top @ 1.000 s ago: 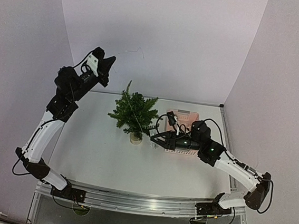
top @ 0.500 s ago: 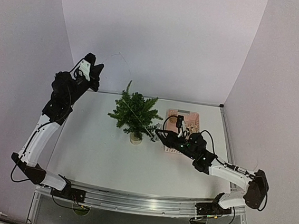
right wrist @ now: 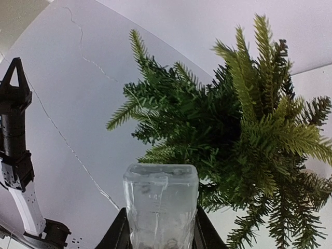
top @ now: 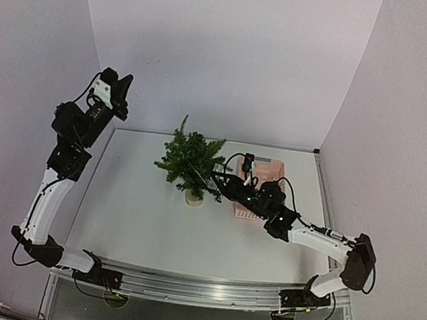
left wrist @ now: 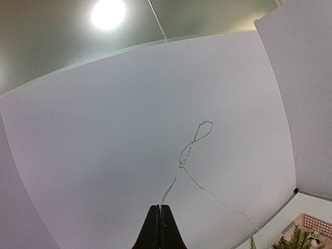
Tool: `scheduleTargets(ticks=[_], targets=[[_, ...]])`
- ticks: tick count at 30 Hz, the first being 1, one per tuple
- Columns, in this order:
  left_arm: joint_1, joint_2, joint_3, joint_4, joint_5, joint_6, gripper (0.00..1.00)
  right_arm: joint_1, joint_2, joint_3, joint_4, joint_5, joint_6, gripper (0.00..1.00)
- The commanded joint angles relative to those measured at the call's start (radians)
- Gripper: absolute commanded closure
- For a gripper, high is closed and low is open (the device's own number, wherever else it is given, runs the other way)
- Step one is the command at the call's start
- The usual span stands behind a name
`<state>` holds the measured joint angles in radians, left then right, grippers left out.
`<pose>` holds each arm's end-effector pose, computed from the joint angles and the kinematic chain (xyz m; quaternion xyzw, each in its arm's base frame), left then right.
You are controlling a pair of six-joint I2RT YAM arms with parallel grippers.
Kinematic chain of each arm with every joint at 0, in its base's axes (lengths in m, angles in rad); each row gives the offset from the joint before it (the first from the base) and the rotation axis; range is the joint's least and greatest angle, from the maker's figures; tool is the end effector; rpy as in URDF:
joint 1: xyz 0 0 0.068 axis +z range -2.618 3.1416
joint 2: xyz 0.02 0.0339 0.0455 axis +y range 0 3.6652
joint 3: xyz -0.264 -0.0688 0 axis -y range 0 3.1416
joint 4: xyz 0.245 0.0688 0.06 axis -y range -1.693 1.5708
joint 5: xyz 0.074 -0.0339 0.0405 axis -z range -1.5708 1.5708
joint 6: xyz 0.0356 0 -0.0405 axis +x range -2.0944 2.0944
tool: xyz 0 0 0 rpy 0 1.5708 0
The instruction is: Decorate the small christmas tree
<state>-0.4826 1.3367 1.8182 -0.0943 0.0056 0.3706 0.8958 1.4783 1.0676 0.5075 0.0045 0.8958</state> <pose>0.2210 -0.1160 0.5783 0.2329 0.5069 -0.0480 0.8285 0.2209 0.2757 0.3442 0.0017 0.6721 0.5772 0.4639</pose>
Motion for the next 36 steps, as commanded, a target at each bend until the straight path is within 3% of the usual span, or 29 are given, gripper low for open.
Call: scheduleTargets(ticks=[1,5,8,13,18,27,30,33,36], targets=[[0.015,-0.053,0.042,0.146,-0.093,0.079,1.0,0.012,0.03,0.078,-0.008,0.057,-0.019,0.99],[0.016,-0.07,0.024,0.131,-0.13,0.091,1.0,0.012,0.063,0.119,-0.005,0.107,0.058,0.97],[0.016,-0.111,-0.049,0.069,-0.035,0.061,1.0,0.012,0.059,0.079,-0.003,0.111,0.104,0.9],[0.015,-0.134,-0.129,0.075,0.26,-0.103,1.0,0.012,0.013,-0.011,-0.003,0.104,0.094,0.58],[0.015,-0.118,-0.193,0.084,0.383,-0.252,1.0,0.012,-0.037,-0.042,-0.022,0.142,0.041,0.34],[0.015,-0.071,-0.195,0.139,0.464,-0.361,1.0,0.014,-0.086,0.086,-0.22,0.102,-0.145,0.28],[0.015,-0.071,-0.203,0.142,0.467,-0.361,1.0,0.019,-0.051,0.183,-0.294,0.014,-0.262,0.27],[0.015,-0.076,-0.204,0.141,0.46,-0.362,1.0,0.042,0.012,0.288,-0.352,-0.046,-0.368,0.15],[0.015,-0.08,-0.195,0.115,0.425,-0.354,1.0,0.058,0.095,0.405,-0.406,-0.067,-0.433,0.14]])
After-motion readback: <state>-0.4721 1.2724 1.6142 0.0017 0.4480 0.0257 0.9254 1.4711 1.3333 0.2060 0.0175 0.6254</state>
